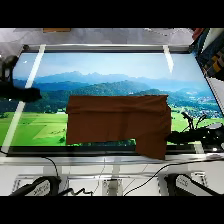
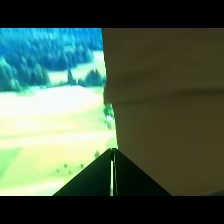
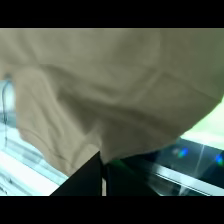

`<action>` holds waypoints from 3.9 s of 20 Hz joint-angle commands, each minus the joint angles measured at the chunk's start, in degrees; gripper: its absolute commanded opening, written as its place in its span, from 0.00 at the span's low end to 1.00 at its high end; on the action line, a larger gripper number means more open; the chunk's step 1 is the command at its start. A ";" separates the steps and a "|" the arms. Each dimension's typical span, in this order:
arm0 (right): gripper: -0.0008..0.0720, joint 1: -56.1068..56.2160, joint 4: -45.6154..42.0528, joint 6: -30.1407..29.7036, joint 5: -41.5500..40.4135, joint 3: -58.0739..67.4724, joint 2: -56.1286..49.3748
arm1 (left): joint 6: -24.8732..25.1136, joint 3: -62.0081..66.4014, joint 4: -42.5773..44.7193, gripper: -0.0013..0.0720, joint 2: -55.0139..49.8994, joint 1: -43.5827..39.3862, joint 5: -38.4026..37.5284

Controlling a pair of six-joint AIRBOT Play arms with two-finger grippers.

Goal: Fold the clothes and pants, and hang the long-sleeved shirts on hangers.

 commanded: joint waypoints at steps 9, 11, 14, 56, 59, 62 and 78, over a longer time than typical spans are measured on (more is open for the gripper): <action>0.03 0.02 2.71 1.70 -0.70 0.13 7.74 | 0.09 -45.64 -2.56 0.66 11.41 0.37 13.14; 0.03 0.02 2.71 1.70 -0.74 0.13 7.74 | 1.14 -45.55 -5.73 0.66 11.41 0.35 14.03; 0.03 0.02 2.71 1.70 -1.46 0.13 7.74 | 1.09 -45.57 -6.88 0.39 11.41 0.35 15.17; 0.03 0.02 6.86 1.68 0.17 0.15 8.37 | 13.27 -42.16 -15.04 0.03 -5.88 0.07 8.61; 0.03 0.02 15.78 0.94 0.11 0.39 11.56 | 14.73 -36.59 -16.09 0.03 -4.61 0.11 -0.31; 0.03 0.00 19.71 1.05 0.00 2.54 15.23 | 15.56 -28.26 -16.52 0.03 -2.03 0.13 -7.74; 0.03 25.88 33.31 13.81 -65.02 5.38 3.85 | 13.99 -20.33 -35.60 0.03 -10.71 -11.63 47.89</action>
